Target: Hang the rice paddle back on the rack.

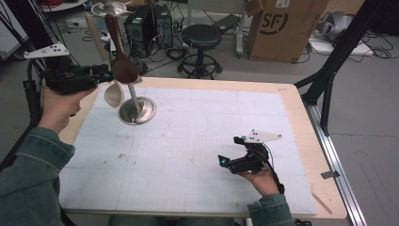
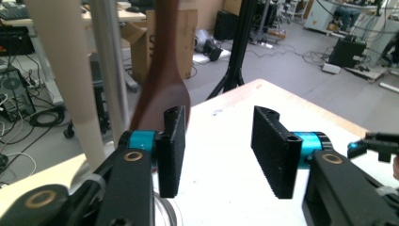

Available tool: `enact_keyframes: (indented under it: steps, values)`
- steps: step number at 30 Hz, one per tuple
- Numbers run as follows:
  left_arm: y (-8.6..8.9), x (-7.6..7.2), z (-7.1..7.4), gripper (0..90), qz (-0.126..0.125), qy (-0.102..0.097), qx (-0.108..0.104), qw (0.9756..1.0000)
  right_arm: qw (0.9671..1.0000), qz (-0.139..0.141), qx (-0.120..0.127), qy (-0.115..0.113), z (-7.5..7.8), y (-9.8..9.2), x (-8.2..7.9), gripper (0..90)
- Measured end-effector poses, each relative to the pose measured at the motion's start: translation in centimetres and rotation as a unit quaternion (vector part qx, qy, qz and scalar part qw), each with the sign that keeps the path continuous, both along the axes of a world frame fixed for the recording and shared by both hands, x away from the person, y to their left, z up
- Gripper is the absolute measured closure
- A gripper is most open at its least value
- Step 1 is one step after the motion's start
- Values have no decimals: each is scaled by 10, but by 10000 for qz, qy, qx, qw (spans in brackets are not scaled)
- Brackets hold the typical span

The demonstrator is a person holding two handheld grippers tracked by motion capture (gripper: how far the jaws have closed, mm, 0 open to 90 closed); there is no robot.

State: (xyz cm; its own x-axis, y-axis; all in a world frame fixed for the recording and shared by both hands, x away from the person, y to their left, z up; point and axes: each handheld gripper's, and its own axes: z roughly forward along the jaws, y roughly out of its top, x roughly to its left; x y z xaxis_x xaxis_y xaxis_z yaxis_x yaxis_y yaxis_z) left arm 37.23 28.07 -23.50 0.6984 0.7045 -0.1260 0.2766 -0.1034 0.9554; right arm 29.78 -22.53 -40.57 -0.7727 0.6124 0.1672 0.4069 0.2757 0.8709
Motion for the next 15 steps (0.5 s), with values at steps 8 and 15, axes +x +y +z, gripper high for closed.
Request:
enact_keyframes:
  steps: [8, 15]
  values:
    - [-2, -9, -12, 468, -80, 60, -22, 9999, 10000, -37, -8, -9, 0, 0, 0, 4]
    - [-1, -15, -28, 436, -86, 154, 47, 9998, 10000, -46, -4, -31, 1, 1, -2, 4]
